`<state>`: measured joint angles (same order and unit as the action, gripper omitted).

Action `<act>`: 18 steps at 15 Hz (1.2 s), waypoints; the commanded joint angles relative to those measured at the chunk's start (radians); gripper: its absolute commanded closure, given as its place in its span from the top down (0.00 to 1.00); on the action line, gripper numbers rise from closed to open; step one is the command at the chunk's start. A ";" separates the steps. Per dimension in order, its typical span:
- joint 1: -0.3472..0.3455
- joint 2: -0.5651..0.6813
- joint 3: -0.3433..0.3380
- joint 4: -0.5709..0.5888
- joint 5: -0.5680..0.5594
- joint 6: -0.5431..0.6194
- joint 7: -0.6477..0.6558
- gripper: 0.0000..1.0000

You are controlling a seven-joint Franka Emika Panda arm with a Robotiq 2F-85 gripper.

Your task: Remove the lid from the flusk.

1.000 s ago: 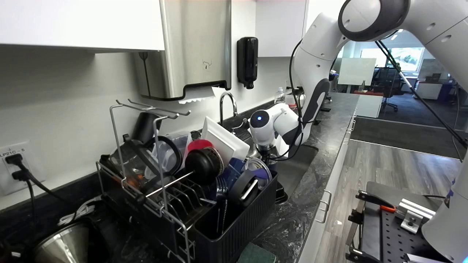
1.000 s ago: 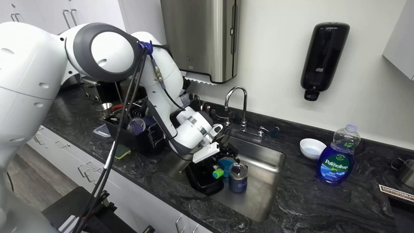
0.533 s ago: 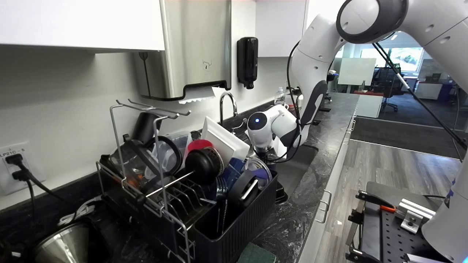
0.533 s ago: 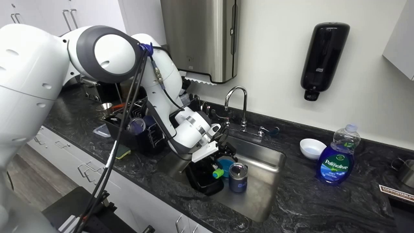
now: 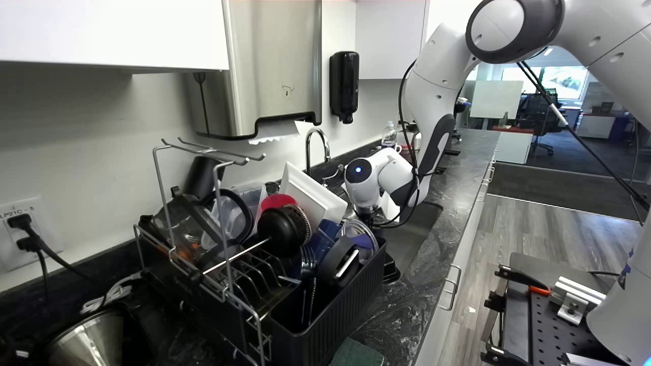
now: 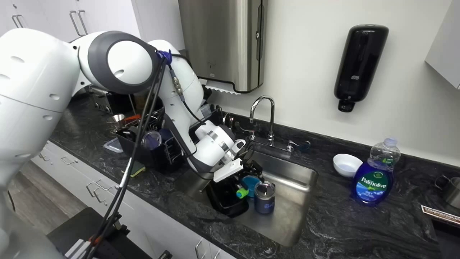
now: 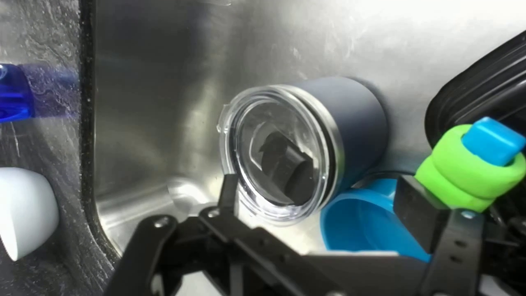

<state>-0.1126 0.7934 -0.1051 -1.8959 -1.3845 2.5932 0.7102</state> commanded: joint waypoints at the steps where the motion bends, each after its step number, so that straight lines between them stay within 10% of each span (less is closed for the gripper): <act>1: -0.004 0.009 -0.006 0.008 0.011 0.013 -0.028 0.70; 11: -0.003 0.005 -0.008 0.002 0.010 0.011 -0.023 0.05; 18: -0.001 0.002 -0.007 -0.001 0.013 0.007 -0.026 0.02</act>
<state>-0.1127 0.7954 -0.1093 -1.8958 -1.3837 2.5932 0.7102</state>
